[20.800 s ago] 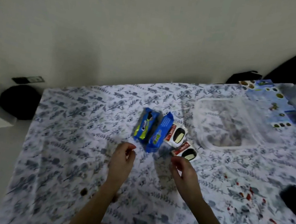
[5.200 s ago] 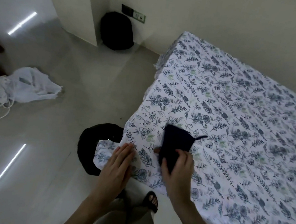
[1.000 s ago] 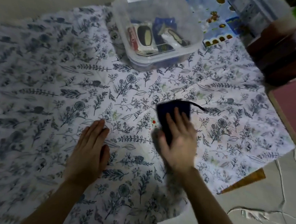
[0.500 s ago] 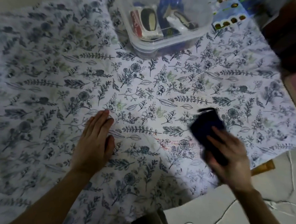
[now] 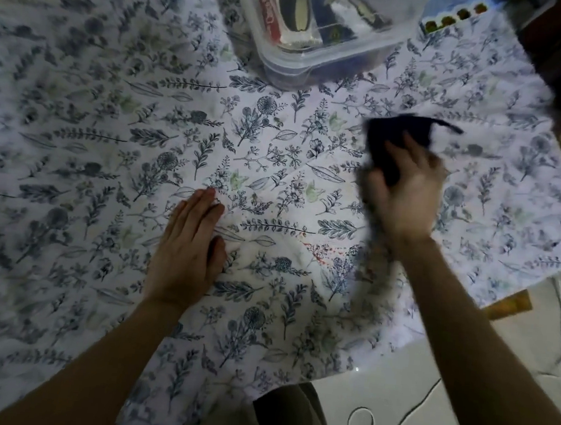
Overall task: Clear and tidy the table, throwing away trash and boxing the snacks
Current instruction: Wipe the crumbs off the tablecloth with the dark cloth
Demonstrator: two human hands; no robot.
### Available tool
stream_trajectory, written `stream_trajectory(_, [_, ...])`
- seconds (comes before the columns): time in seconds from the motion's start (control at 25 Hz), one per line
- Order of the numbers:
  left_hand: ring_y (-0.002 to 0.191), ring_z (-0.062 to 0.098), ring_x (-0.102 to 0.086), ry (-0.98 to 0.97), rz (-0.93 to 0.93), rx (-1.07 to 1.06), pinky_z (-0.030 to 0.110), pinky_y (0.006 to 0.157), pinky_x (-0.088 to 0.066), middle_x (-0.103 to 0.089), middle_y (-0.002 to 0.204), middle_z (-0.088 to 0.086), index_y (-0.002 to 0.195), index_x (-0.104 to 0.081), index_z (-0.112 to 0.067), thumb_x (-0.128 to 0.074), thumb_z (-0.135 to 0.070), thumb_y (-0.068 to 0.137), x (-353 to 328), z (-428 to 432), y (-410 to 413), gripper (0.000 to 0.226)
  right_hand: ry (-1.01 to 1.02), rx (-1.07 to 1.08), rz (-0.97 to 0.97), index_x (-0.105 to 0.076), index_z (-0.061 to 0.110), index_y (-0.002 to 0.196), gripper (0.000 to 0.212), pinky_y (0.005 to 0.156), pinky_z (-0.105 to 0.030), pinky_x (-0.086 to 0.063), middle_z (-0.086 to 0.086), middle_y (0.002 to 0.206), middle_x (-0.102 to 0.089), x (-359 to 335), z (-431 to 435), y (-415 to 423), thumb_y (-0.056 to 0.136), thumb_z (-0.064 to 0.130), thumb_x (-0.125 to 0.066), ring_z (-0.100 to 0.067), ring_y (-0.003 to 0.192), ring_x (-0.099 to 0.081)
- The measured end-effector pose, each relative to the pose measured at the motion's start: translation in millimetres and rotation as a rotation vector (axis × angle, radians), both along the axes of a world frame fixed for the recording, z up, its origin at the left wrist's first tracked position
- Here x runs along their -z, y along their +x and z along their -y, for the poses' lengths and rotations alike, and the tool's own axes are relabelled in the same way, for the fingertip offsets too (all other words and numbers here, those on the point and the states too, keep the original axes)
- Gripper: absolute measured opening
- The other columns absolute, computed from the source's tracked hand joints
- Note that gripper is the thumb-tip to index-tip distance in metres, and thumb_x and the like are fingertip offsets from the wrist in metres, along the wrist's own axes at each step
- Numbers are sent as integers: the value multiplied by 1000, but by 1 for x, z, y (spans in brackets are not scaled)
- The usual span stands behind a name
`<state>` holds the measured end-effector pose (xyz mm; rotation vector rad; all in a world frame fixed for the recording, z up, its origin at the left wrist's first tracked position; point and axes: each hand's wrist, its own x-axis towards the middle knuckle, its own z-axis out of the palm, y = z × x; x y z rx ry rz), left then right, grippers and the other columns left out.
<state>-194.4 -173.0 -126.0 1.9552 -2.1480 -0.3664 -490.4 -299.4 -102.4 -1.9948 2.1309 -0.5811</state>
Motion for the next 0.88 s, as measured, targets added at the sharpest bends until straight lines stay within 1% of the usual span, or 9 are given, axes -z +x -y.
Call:
stream_trajectory(0.12, [146, 24, -23, -15, -21, 2, 42, 121, -19, -33, 154, 12, 138, -42, -4, -38, -23, 94, -1, -1, -3, 48, 15, -118, 6, -56, 24, 127, 45, 106, -46, -36, -1, 144, -48, -1, -43, 66, 85, 43, -54, -30, 128, -42])
stream_trajectory(0.2, [145, 26, -26, -28, -31, 5, 44, 120, -21, -35, 152, 14, 137, -43, -2, -37, -23, 93, -3, -2, -2, 48, 47, -282, 0, -57, 24, 126, 46, 106, -49, -37, -1, 144, -46, 2, -75, 91, 84, 42, -59, -28, 129, -42])
stream_trajectory(0.24, [144, 27, -27, -34, -38, 10, 45, 119, -22, -36, 151, 15, 136, -43, -2, -36, -23, 93, -3, -1, -3, 49, 51, -353, -4, -58, 22, 124, 45, 104, -50, -39, -2, 144, -48, 5, -89, 92, 83, 42, -60, -29, 128, -43])
stream_trajectory(0.32, [143, 29, -28, -38, -37, 10, 48, 118, -25, -37, 150, 16, 136, -43, -1, -36, -24, 94, -3, -1, -5, 49, 34, -445, -18, -60, 20, 121, 42, 100, -48, -41, -3, 142, -50, 12, -119, 79, 83, 38, -61, -29, 127, -44])
stream_trajectory(0.44, [142, 32, -30, -46, -28, 16, 50, 116, -28, -38, 148, 19, 134, -45, 1, -37, -24, 93, -4, 1, -5, 49, 9, -509, -24, -63, 21, 120, 39, 100, -42, -41, 0, 141, -51, 15, -165, 27, 85, 39, -62, -26, 127, -47])
stream_trajectory(0.56, [140, 34, -31, -51, -38, 3, 49, 116, -27, -40, 147, 20, 133, -46, 1, -38, -23, 91, -5, 1, -6, 49, 8, -409, -23, -66, 17, 117, 41, 93, -46, -45, -3, 138, -53, 14, -182, -53, 82, 38, -66, -28, 124, -51])
stream_trajectory(0.68, [140, 35, -32, -46, -47, 9, 52, 115, -28, -39, 147, 21, 132, -46, 2, -37, -24, 91, -4, 2, -5, 50, 85, -184, -121, -61, 16, 123, 49, 92, -53, -42, -6, 140, -51, 6, -154, -116, 81, 42, -57, -34, 120, -50])
stream_trajectory(0.76, [141, 34, -30, -36, -43, 10, 51, 116, -27, -37, 149, 19, 134, -45, 1, -37, -25, 91, -4, 2, -3, 51, 107, -35, -171, -57, 16, 127, 54, 96, -52, -38, -6, 141, -50, 3, -121, -130, 81, 46, -50, -36, 119, -47])
stream_trajectory(0.88, [141, 33, -30, -35, -46, 17, 49, 117, -25, -37, 149, 19, 134, -45, 1, -37, -26, 92, -1, 2, -1, 51, 90, 182, -161, -50, 17, 133, 54, 102, -51, -36, -9, 146, -44, 0, -73, -103, 87, 45, -47, -39, 124, -42])
